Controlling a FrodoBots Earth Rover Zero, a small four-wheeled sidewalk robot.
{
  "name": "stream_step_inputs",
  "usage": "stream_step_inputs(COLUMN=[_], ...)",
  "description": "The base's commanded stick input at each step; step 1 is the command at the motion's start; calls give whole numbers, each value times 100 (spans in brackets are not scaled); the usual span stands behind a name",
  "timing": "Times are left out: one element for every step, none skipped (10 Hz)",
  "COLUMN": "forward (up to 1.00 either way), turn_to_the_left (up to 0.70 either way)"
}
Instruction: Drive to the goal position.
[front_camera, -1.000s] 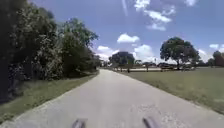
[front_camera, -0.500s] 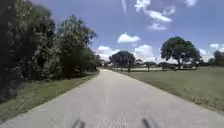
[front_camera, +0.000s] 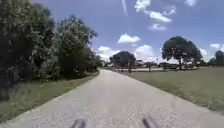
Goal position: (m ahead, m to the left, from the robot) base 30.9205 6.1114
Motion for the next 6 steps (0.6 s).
stream_step_inputs(forward=[50, 50, 50, 50, 50, 50], turn_to_the_left=[0, 0, 0, 0, 0, 0])
